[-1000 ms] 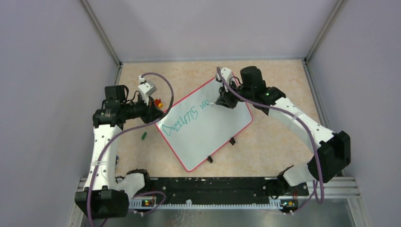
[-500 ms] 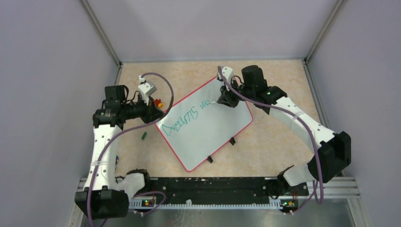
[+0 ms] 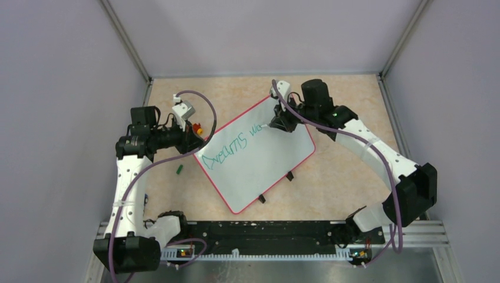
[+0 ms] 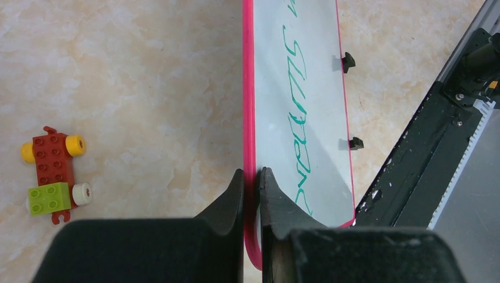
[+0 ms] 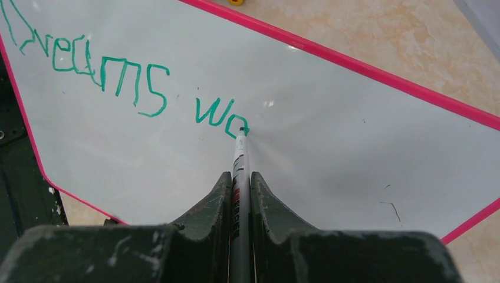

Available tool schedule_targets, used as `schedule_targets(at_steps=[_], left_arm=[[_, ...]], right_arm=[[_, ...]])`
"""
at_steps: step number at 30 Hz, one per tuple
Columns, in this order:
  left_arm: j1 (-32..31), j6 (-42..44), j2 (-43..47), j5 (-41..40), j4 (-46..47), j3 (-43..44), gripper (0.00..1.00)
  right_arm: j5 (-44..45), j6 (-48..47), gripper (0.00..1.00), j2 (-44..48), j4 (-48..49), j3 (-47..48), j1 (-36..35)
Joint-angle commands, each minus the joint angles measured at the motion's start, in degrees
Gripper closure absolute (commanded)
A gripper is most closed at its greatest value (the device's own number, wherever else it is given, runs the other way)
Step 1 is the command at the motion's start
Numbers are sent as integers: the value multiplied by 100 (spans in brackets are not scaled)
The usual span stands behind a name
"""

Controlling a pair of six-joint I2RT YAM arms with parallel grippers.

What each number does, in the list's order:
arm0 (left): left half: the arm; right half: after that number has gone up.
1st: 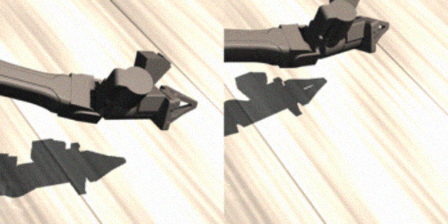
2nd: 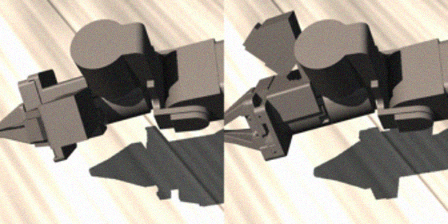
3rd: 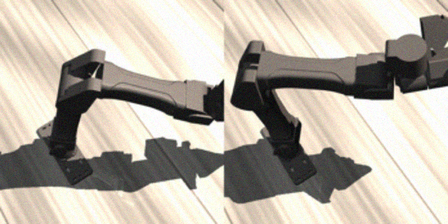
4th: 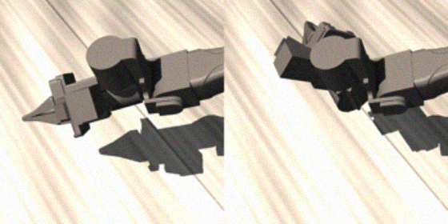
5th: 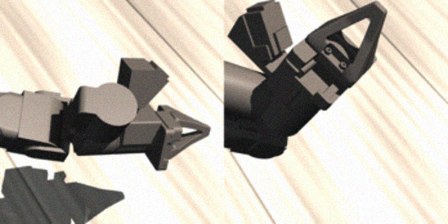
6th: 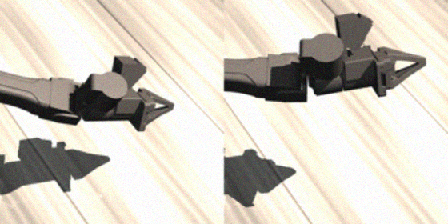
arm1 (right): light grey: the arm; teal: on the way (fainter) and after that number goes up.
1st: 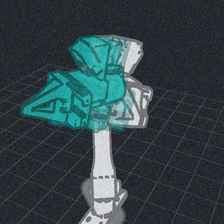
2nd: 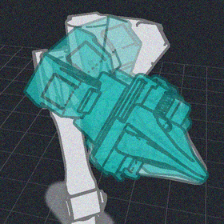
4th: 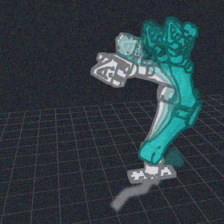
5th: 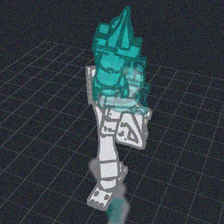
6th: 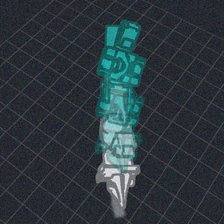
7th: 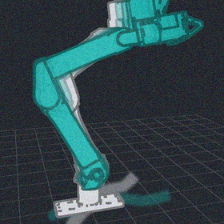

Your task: Write a sentence on the whiteboard

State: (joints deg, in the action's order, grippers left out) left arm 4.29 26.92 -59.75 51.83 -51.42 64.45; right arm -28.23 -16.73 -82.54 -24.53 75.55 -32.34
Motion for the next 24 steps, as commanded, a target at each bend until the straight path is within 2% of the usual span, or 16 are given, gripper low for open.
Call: schedule_targets(at_steps=[1,24], left_arm=[[-96,138,33,14,43,-120,100],[-96,133,31,-13,58,-125,100]], right_arm=[[-258,-44,100,292,41,150,134],[-409,35,100,-33,268,433,289]])
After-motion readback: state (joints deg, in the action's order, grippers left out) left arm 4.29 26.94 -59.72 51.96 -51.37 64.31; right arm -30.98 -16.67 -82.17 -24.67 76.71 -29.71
